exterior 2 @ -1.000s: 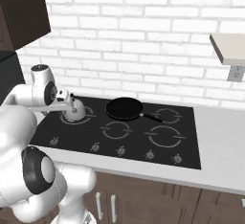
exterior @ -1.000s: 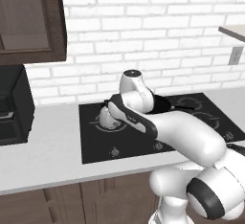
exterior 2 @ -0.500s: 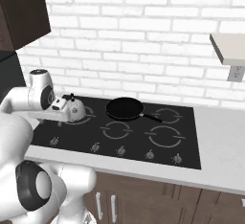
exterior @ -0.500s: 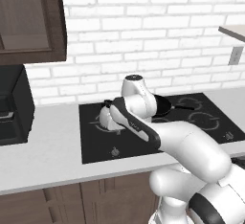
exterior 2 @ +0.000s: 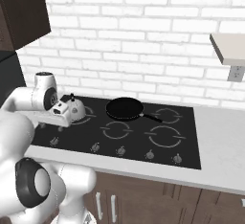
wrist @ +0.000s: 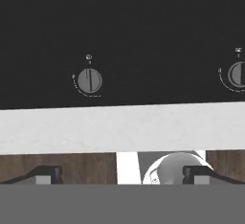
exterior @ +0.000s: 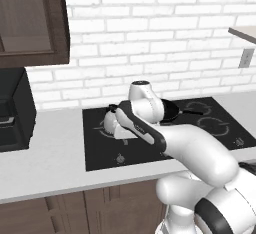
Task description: Pick the kettle from the counter and place it on a stove burner. Then turn the burner on.
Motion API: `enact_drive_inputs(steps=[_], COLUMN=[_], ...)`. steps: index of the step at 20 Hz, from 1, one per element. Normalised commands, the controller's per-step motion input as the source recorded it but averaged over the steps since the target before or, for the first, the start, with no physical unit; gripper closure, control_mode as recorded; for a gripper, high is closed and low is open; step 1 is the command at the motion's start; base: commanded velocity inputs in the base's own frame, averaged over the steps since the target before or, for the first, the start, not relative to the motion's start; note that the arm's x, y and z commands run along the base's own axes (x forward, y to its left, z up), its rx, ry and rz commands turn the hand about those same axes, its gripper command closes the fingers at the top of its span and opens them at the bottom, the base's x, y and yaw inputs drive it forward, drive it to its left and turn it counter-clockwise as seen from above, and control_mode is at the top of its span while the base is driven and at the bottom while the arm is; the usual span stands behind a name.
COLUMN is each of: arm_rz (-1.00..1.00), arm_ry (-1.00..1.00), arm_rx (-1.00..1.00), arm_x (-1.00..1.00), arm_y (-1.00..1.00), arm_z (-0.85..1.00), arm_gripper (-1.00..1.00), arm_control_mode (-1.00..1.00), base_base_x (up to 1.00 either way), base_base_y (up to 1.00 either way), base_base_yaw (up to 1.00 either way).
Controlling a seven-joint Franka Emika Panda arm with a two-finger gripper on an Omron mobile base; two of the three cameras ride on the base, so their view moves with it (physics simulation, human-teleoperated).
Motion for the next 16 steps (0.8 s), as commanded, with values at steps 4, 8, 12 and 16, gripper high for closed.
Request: enact_drive_inputs(steps=[4, 8, 12, 16], arm_rz=[0.00, 0.00, 0.00, 0.00], arm_ry=[0.10, 0.04, 0.00, 0.00], arm_rx=[0.00, 0.00, 0.00, 0.00], arm_x=[0.00, 0.02, 0.11, 0.23], arm_y=[0.00, 0.01, 0.02, 0.12], arm_z=[-0.28, -0.23, -0.02, 0.00], arm_gripper=[-1.00, -1.00, -1.00, -1.00], arm_control_mode=[-1.00, -1.00, -1.00, -1.00], base_base_x=[0.00, 0.00, 0.00, 0.00], base_base_y=[0.00, 0.00, 0.00, 0.00], base_base_yaw=[0.00, 0.00, 0.00, 0.00])
